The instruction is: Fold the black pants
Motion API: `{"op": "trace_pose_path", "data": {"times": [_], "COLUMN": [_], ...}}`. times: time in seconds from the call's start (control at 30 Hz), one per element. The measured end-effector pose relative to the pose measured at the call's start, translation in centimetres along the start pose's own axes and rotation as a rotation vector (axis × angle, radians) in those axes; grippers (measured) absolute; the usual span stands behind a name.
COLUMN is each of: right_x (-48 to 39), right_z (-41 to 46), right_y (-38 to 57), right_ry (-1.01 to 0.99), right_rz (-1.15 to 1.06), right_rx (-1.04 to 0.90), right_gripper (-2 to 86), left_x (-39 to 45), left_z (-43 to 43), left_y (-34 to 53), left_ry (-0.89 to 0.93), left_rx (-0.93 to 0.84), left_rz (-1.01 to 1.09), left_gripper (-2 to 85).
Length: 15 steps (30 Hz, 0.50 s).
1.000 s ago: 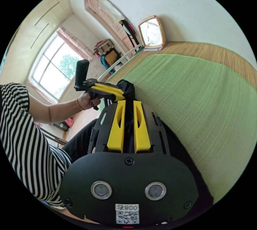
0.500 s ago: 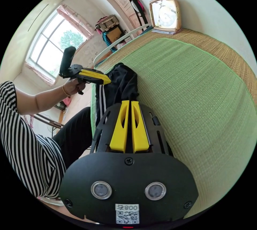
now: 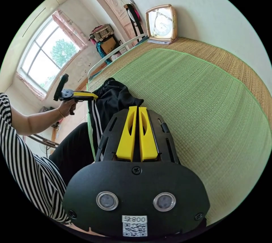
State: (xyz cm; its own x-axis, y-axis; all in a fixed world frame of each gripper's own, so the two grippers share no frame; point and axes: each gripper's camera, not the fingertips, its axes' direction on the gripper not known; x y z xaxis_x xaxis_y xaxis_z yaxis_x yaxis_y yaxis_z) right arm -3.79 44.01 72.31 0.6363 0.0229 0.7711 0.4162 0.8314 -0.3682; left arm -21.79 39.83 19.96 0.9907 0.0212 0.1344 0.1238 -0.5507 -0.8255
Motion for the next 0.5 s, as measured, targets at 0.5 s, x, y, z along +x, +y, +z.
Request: {"op": "trace_pose_path", "data": {"times": [0.5], "right_x": [-9.4], "right_z": [3.0], "right_y": [4.0], "right_ry": [0.155], "right_rz": [-0.173], "right_rx": [0.036], "right_gripper": [1.1], "left_x": [12.0], "left_z": [-0.3], "left_y": [-2.6], "left_ry": [0.114], "left_rx": [-0.056], "left_rz": [0.676], "left_gripper": [2.6]}}
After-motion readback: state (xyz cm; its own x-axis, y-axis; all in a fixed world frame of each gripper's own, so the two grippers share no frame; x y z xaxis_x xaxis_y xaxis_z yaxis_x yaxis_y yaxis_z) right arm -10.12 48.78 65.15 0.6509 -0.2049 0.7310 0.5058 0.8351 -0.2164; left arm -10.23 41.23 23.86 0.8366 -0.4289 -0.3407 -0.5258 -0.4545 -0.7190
